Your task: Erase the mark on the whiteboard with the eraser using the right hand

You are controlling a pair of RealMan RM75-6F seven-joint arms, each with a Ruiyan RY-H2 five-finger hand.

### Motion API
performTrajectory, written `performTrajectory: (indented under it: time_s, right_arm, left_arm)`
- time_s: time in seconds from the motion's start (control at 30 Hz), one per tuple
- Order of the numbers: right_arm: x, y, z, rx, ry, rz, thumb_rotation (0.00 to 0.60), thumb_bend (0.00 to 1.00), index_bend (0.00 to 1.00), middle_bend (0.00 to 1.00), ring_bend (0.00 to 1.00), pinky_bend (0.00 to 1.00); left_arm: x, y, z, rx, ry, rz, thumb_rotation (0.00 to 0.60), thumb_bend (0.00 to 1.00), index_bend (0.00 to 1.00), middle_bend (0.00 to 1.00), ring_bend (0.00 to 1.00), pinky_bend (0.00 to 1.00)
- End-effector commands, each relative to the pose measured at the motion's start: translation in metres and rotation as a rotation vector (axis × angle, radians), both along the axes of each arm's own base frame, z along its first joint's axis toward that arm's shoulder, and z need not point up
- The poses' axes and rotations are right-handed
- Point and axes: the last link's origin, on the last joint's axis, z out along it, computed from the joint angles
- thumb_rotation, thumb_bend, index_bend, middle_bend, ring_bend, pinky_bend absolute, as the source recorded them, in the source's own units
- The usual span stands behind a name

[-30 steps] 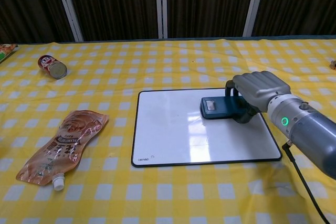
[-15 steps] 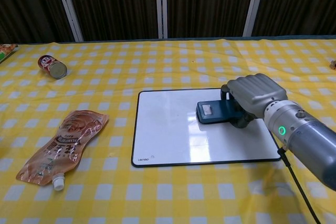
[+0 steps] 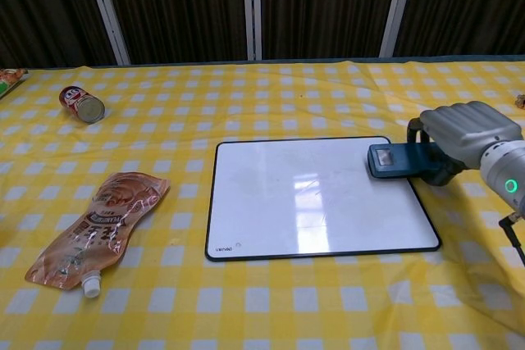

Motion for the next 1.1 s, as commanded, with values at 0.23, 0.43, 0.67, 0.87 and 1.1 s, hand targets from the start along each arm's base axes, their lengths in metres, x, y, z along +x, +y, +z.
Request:
performTrajectory:
  time_s: [0.23, 0.43, 0.67, 0.87, 1.1]
  right_arm:
    - [-0.01, 0.012, 0.038, -0.067, -0.019, 0.003, 0.6, 0.3, 0.82, 0.7, 0.7, 0.77]
    - [-0.016, 0.018, 0.054, -0.078, -0.042, 0.017, 0.6, 0.3, 0.82, 0.69, 0.7, 0.75]
    - [-0.042, 0.024, 0.06, -0.045, -0.075, -0.043, 0.6, 0.26, 0.68, 0.55, 0.59, 0.49]
    - [-0.062, 0.027, 0.061, -0.029, -0.074, -0.093, 0.6, 0.21, 0.44, 0.29, 0.3, 0.23]
    - [-0.069, 0.027, 0.07, -0.056, -0.114, -0.101, 0.6, 0.17, 0.13, 0.0, 0.0, 0.01]
  left_arm:
    - [0.003, -0.004, 0.001, 0.008, -0.001, -0.015, 0.6, 0.11, 0.0, 0.0, 0.0, 0.0]
    - [0.002, -0.005, 0.002, 0.014, -0.002, -0.012, 0.6, 0.11, 0.0, 0.0, 0.0, 0.0]
    - [0.003, -0.005, 0.0, 0.008, 0.009, -0.015, 0.6, 0.11, 0.0, 0.0, 0.0, 0.0]
    - [0.004, -0.005, -0.002, 0.002, 0.017, -0.014, 0.6, 0.11, 0.0, 0.0, 0.0, 0.0]
    - [0.004, -0.005, -0.003, 0.001, 0.019, -0.018, 0.6, 0.11, 0.0, 0.0, 0.0, 0.0]
